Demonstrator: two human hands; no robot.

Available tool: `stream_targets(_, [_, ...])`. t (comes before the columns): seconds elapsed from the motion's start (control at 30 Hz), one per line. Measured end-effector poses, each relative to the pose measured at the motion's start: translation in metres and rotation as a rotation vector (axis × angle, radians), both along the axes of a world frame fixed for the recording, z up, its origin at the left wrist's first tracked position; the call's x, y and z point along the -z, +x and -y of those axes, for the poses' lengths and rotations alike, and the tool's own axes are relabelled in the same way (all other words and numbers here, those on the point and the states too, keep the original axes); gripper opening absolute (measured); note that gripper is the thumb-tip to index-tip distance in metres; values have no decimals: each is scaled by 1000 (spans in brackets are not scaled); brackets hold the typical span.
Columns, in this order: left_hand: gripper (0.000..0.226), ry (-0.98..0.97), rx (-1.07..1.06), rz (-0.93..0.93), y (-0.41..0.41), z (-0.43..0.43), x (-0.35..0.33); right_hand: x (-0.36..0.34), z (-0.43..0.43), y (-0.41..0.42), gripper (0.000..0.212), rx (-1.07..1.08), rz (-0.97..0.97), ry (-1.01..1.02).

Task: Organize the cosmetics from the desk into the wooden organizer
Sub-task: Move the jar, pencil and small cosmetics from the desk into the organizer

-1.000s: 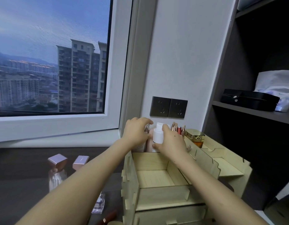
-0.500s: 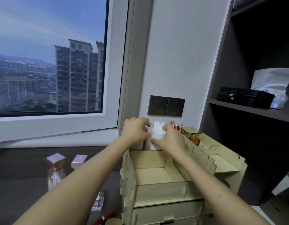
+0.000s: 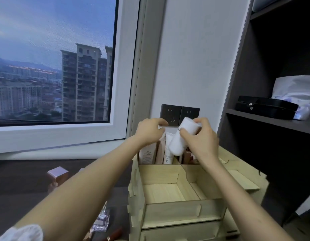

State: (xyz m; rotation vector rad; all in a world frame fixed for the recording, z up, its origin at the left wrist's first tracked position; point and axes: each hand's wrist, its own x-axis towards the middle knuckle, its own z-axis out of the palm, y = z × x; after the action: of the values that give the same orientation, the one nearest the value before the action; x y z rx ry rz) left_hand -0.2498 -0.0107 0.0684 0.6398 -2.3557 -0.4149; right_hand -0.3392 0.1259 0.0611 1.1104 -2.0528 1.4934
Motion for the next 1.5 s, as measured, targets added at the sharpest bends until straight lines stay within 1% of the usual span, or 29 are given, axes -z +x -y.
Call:
stream_targets(0.1, [35,-107,10,146,-13,-2,-5,-17,-22,0,42,41,-31,-16])
stream_targets(0.17, [36,-151,25,233,-22,-5,-7,-20,-35,1,47,53,-72,31])
stream_targets(0.27, [42,-221,0,317,-33,-10,-6,-18,-51,0,61,54,-120,237])
stream_targets(0.33, [46,-236,-41,304,-37,-12,-5,-12,-58,-2,64,53,-130,393])
stream_targets(0.4, [44,-201,-58,257,-39,-13,-3,-4,-60,-2,61,74,-150,502])
stream_targets(0.47, [35,-123,-55,219,-39,-15,-3,6,-58,0,56,60,-173,559])
stream_targets(0.53, [30,-28,-30,192,-38,-16,-3,15,-54,3,52,12,-155,598])
stream_targets(0.63, [31,75,43,209,-31,-17,-6,22,-48,0,47,-21,-106,636])
stream_targets(0.73, [40,142,123,261,-24,-16,-8,22,-42,-7,41,-18,-83,672])
stream_targets(0.83, [48,152,147,307,-22,-13,-9,15,-38,-10,30,33,-176,758])
stream_targets(0.93, [49,132,146,343,-23,-13,-6,10,-38,-8,20,155,-404,862])
stream_targets(1.0, [49,113,149,347,-24,-16,-6,11,-38,-8,21,214,-512,899])
stream_targets(1.1, [51,85,153,313,-23,-19,-7,15,-40,-10,28,216,-501,911])
stream_targets(1.2, [47,63,140,255,-20,-20,-10,12,-42,-12,37,173,-424,879])
stream_targets(1.4, [39,87,153,131,7,-25,-19,0,-37,-1,28,84,-415,598])
stream_targets(1.5, [36,125,153,27,35,-31,-23,0,-40,25,25,-16,-402,479])
